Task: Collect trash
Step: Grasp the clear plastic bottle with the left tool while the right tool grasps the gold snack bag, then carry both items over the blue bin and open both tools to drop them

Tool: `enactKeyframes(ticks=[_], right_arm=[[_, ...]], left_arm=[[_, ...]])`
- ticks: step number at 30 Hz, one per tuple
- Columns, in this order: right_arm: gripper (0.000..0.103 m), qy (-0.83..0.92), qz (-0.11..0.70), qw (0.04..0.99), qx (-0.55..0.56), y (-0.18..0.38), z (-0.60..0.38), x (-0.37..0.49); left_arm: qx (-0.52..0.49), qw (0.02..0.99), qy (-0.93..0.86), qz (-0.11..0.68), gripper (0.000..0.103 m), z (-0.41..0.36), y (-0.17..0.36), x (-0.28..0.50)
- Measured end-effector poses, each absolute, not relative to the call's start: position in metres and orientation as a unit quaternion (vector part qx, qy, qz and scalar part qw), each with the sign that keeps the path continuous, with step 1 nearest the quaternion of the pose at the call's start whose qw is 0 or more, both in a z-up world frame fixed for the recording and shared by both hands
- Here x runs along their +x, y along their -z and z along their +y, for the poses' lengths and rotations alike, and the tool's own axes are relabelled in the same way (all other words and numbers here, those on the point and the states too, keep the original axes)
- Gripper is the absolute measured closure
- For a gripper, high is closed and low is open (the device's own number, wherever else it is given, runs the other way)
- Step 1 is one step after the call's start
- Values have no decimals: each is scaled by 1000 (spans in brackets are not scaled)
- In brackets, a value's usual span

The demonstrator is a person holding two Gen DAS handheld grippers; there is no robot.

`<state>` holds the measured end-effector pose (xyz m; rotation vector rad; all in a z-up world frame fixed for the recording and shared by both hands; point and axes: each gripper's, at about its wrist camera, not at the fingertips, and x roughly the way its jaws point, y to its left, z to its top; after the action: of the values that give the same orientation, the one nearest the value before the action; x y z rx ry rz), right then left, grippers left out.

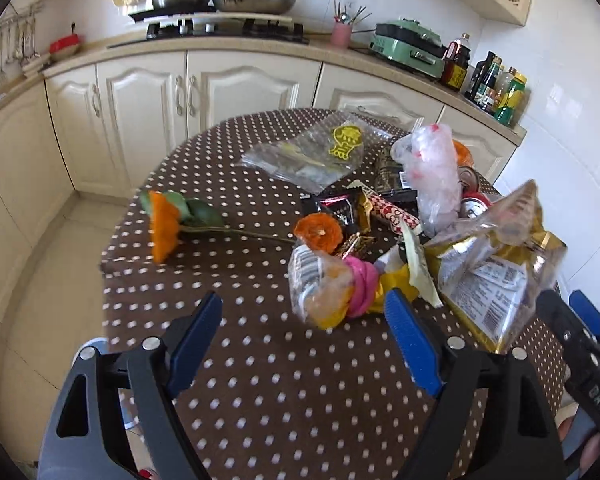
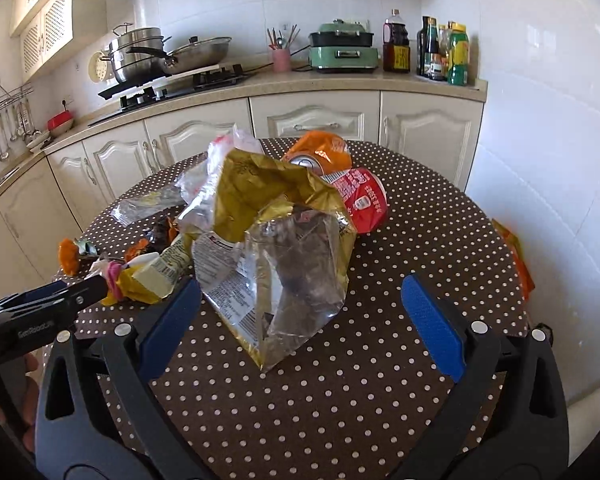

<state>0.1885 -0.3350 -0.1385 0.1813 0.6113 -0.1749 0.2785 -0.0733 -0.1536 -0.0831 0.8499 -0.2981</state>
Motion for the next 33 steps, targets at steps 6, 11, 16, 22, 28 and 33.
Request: enactKeyframes(ticks=[6,11,16,22,28,33], right_arm=[[5,78,316,940,107,150,-341,198],[5,77,308,939,130,150,-349,200],[5,93,312,935,140,149,-357,210],[62,72,326,929,159,156,-356,212],[72,81,277,947,141,138,-342,185],[74,112,207,966,108,106,-323,160]], left_arm=[[-57,898,159,405,22,-78,157,293],[-66,895,183,402,57,-78,155,291],[-73,903,185,381,76,-71,147,278],[-70,909,191,365,77,-64,137,257],[-83,917,196,337,78,-43,121,232],[-102,931,184,298,78,-17,99,208]])
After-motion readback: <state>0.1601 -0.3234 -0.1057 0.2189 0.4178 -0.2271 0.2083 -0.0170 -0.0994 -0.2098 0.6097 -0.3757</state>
